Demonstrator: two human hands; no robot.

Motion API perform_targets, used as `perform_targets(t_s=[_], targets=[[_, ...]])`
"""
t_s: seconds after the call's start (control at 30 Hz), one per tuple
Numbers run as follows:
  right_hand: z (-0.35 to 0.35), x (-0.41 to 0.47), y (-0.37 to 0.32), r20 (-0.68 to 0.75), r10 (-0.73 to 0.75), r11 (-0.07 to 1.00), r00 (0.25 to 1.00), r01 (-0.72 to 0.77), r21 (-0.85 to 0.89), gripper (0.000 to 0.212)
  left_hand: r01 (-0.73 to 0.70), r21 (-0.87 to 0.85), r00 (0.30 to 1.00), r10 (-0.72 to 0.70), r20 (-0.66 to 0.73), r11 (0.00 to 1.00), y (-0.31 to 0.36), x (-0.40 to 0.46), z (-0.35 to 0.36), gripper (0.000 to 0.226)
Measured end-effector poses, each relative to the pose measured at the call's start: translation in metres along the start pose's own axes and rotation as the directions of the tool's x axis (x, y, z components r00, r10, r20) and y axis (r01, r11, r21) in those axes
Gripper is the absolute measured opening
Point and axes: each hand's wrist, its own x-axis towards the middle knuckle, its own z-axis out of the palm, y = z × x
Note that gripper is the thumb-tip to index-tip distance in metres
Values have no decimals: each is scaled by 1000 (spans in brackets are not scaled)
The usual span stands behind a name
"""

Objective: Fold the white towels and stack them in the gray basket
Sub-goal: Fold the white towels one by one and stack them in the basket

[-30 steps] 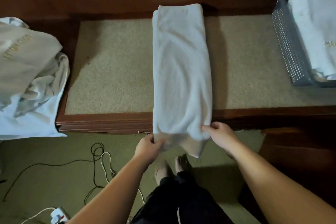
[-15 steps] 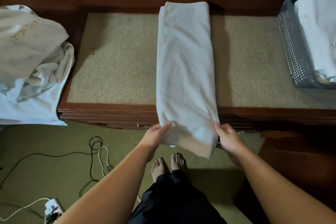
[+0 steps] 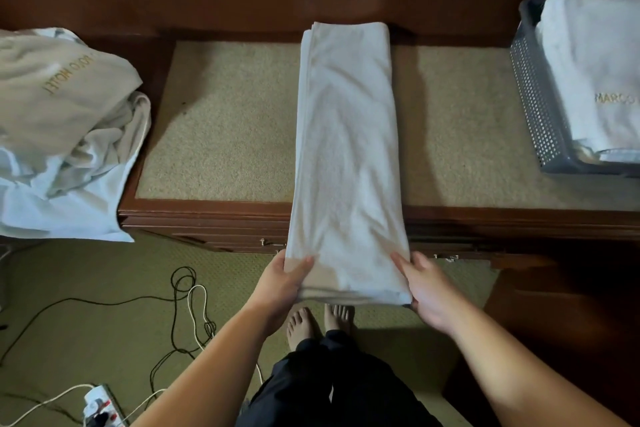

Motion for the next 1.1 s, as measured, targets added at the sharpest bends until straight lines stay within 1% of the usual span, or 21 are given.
perform_targets(t_s=[0.1,0.17,0.23,0.33,0.37,0.4,0.47,0.53,0.6,0.67,0.7,0.73,0.77,0.8,0.83,0.87,0.9,0.93,0.97,1.0,1.1], targets=[[-2,-14,-1,7,-37,996,999,38,-76,57,4,51,998,-7,56,999,10,-15,-5,32],[-1,-26,-9,14,-100,993,995,101,-65,64,3,81,998,-8,68,997,15,-26,-5,31],[0,-38,-20,14,-187,975,982,187,-120,73,-15,70,999,12,45,997,23,-38,-3,36],[0,-55,-36,43,-344,896,938,341,-285,79,-153,91,988,154,3,984,43,-55,-2,59],[1,-61,-42,75,-388,860,919,390,-328,79,-210,125,978,210,19,970,53,-62,-1,66],[2,-67,-50,115,-427,821,897,438,-366,77,-267,184,964,263,49,946,63,-68,0,67],[5,-80,-69,192,-465,768,864,502,-398,69,-343,369,938,337,83,864,86,-80,2,51],[5,-89,-88,228,-470,751,853,522,-405,60,-366,511,919,388,69,777,111,-86,4,39],[1,-94,-109,218,-494,720,842,537,-440,54,-391,566,905,414,94,726,141,-89,6,34],[-2,-102,-132,231,-520,716,822,567,-406,44,-446,597,882,440,167,667,177,-89,6,22],[-5,-105,-145,266,-526,708,807,590,-389,42,-476,600,871,441,219,643,196,-88,7,18],[-6,-109,-157,311,-532,686,788,616,-387,39,-502,610,860,430,276,612,213,-86,7,23],[-7,-111,-170,346,-543,649,765,644,-406,32,-522,640,849,415,328,564,228,-86,9,35],[-7,-111,-182,365,-560,609,744,668,-427,26,-533,682,841,404,360,501,241,-83,11,47],[-8,-109,-193,364,-578,568,731,680,-463,28,-548,721,826,414,383,424,252,-80,15,55],[-8,-105,-204,350,-603,526,717,687,-501,34,-557,756,807,439,396,342,261,-75,18,57],[-10,-98,-215,336,-631,481,699,692,-538,37,-567,777,782,475,403,273,268,-68,22,53],[-12,-92,-226,322,-655,446,684,694,-565,39,-578,783,752,523,402,229,275,-61,26,46],[-14,-85,-238,321,-667,420,672,695,-583,40,-584,784,726,567,389,210,281,-53,29,37],[-17,-79,-249,334,-664,408,669,699,-587,43,-585,782,710,601,365,216,288,-46,33,29],[-25,-63,-278,399,-631,402,665,720,-566,53,-577,751,719,636,281,320,307,-27,42,14]])
